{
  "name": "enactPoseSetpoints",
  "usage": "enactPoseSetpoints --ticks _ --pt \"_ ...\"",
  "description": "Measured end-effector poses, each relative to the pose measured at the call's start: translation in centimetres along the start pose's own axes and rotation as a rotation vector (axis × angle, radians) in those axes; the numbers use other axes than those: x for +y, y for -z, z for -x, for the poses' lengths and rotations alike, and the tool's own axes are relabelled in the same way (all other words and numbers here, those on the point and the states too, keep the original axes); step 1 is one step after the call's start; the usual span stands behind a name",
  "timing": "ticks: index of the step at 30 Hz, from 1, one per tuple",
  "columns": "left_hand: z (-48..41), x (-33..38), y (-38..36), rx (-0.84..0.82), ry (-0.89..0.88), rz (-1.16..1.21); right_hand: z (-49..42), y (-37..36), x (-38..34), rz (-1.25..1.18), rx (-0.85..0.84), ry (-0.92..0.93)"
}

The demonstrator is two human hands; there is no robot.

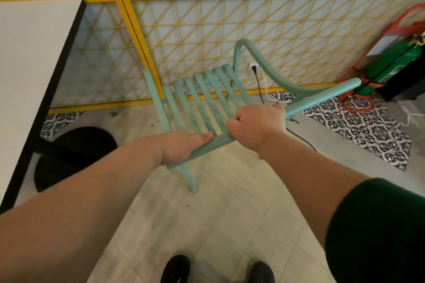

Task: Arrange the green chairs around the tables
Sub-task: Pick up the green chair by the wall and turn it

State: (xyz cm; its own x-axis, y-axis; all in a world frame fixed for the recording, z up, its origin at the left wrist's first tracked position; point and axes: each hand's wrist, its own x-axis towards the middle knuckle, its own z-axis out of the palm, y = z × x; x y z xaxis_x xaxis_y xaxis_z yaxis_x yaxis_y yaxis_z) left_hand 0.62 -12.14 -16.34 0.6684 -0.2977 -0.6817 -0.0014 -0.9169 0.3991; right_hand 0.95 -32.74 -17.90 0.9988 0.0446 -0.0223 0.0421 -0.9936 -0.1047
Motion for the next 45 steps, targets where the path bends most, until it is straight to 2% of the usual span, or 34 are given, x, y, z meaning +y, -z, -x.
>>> enactPoseSetpoints --ticks 2,4,9,19,28,30,33,38,41,45 --pt "0.7 -1.4 -0.4 -0.02 -0.043 -0.027 -0.1 -0.2 -0.2 0.021 0.013 -0.002" --pt "0.4 -1.3 -0.8 0.047 -0.01 0.091 -0.1 -0.2 -0.1 0.019 0.018 -0.002" --pt "0.4 0.0 -1.3 0.05 0.037 0.093 -0.4 0.1 0.7 0.031 -0.021 0.001" --pt "0.7 3.7 -4.9 0.063 -0.025 0.174 -0.3 0.7 4.2 0.112 -0.029 0.076" --pt "1.4 8.7 -9.1 0.185 -0.043 0.321 -0.1 2.8 7.8 0.153 -0.222 0.11" --pt "1.7 9.9 -10.0 0.236 -0.042 0.372 -0.1 3.0 8.1 0.17 -0.255 0.055" --pt "1.6 11.3 -10.8 0.247 -0.019 0.425 0.1 2.3 7.9 0.1 -0.225 -0.18" --pt "1.1 11.7 -11.1 0.297 -0.009 0.416 -0.7 0.8 6.7 -0.262 -0.047 -0.746" --pt "1.0 11.7 -11.3 0.305 -0.015 0.408 -1.1 0.2 7.2 -0.383 0.016 -0.798" --pt "0.6 12.6 -11.3 0.285 -0.02 0.429 -1.5 0.6 7.6 -0.265 -0.003 -0.743"
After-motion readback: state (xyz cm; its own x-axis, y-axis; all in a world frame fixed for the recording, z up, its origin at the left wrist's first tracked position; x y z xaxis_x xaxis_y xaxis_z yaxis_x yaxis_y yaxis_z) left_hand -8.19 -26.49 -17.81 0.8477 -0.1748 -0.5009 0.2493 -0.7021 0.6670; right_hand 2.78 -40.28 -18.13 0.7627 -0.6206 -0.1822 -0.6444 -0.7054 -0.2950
